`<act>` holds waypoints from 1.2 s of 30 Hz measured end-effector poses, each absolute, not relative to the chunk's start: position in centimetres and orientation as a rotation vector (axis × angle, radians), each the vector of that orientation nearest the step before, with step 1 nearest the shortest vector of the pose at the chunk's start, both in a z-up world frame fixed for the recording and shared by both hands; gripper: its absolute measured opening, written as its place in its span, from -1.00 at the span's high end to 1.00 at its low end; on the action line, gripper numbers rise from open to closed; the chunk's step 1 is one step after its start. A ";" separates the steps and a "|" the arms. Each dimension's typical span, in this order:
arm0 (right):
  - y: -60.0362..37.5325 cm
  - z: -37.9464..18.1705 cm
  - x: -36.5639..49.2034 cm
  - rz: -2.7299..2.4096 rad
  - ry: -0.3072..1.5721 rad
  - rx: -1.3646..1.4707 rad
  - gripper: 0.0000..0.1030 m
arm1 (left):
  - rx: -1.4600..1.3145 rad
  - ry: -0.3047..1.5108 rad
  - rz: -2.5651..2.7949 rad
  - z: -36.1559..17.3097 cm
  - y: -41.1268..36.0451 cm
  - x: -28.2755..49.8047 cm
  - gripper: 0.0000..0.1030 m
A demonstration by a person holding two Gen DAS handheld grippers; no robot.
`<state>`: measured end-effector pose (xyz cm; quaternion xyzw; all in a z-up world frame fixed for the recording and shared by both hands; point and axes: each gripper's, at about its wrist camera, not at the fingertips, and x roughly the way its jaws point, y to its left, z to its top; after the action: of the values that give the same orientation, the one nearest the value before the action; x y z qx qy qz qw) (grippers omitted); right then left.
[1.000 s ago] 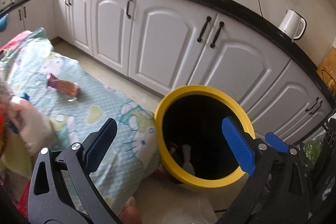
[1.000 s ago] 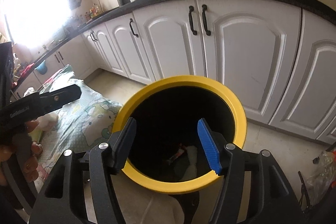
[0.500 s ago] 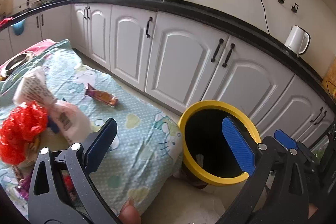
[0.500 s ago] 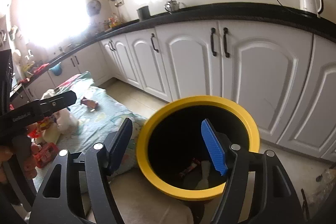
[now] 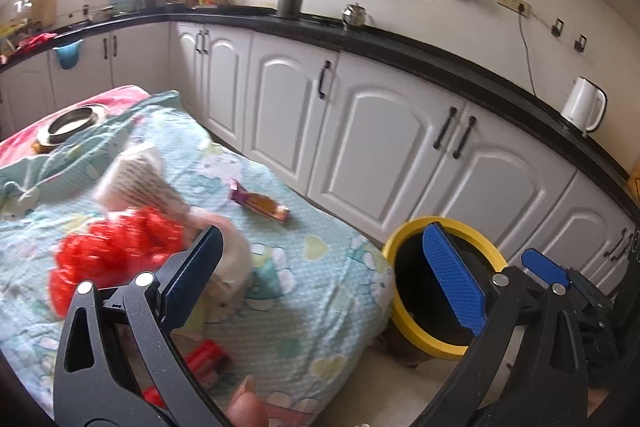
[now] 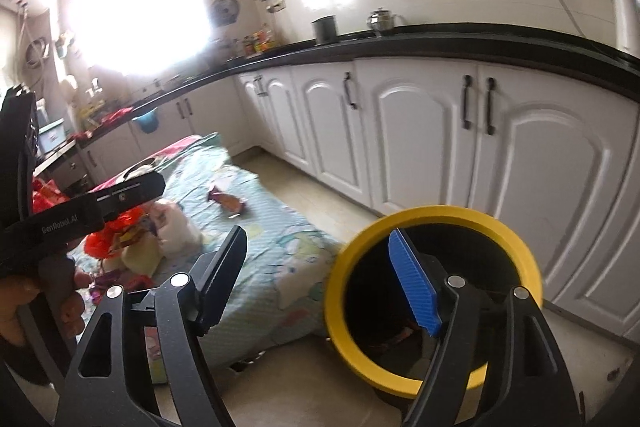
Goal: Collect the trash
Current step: 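Move both grippers back to the trash pile on the bed, then grasp the red plastic bag with the left gripper while the right grasps the white printed paper bag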
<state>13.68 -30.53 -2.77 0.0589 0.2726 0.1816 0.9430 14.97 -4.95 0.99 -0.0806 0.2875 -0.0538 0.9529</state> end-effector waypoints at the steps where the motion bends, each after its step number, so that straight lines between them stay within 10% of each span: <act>1: -30.0 -2.7 13.9 0.384 0.561 0.115 -0.38 | -0.168 0.579 -0.094 1.2 -4.2 14.8 -0.79; 36: -13.1 -5.6 23.8 0.741 0.780 -0.051 -0.41 | -0.391 0.651 0.153 -2.1 13.1 12.3 -0.79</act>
<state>23.84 -13.07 -5.59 -0.0243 0.3715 0.3531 0.8583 12.33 13.15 -2.08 -0.1906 0.3174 0.0747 0.9259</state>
